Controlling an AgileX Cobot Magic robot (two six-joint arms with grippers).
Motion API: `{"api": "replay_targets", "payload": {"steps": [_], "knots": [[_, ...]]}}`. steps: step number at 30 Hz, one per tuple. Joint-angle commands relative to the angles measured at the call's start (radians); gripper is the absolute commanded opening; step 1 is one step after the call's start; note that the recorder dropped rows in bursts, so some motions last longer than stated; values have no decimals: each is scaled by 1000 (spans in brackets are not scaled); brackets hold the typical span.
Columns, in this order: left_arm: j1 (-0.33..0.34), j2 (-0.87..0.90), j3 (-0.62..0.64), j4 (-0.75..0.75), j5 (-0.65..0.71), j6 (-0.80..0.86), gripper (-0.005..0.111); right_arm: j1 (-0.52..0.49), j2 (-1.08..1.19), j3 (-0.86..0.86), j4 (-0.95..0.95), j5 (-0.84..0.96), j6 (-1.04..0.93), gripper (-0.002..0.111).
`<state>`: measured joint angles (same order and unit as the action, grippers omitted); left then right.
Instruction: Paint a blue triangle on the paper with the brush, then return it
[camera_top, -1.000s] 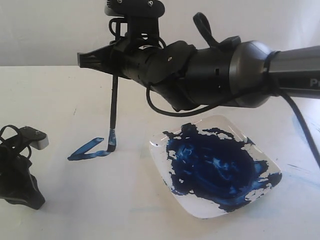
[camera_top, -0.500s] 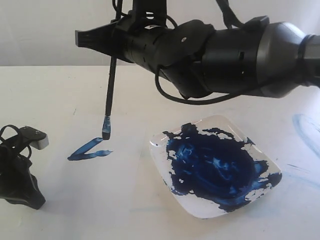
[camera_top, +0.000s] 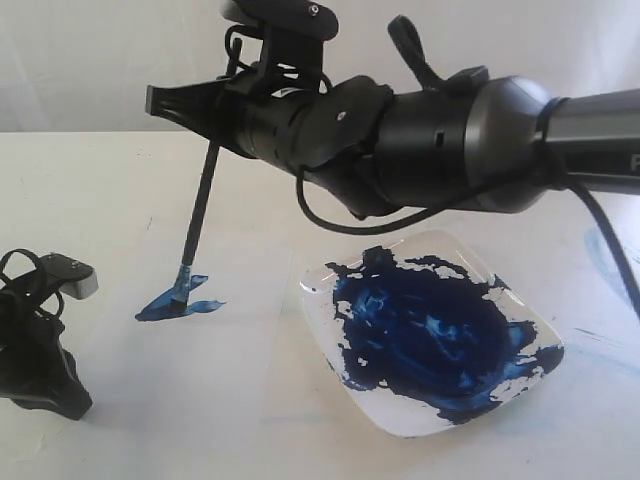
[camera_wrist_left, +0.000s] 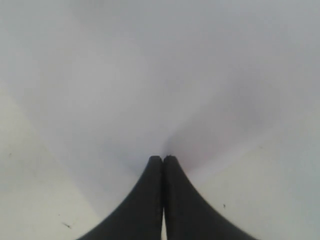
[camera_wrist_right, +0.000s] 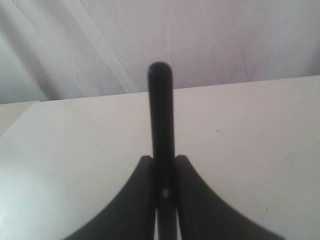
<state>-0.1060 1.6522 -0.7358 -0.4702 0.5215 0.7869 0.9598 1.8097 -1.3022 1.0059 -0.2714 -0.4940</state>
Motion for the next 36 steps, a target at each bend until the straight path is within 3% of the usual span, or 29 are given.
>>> {"api": "replay_targets", "payload": {"steps": [1,9,36], "knots": [[4,-6,7,-14,27,-3,0,-1,17,-3,-169,-36,188,0],[4,-6,7,-14,27,-3,0,-1,32,-3,-441,-85,460,0],[4,-6,7,-19,27,-3,0,-4,75,-3,-488,-38,373,0]]}}
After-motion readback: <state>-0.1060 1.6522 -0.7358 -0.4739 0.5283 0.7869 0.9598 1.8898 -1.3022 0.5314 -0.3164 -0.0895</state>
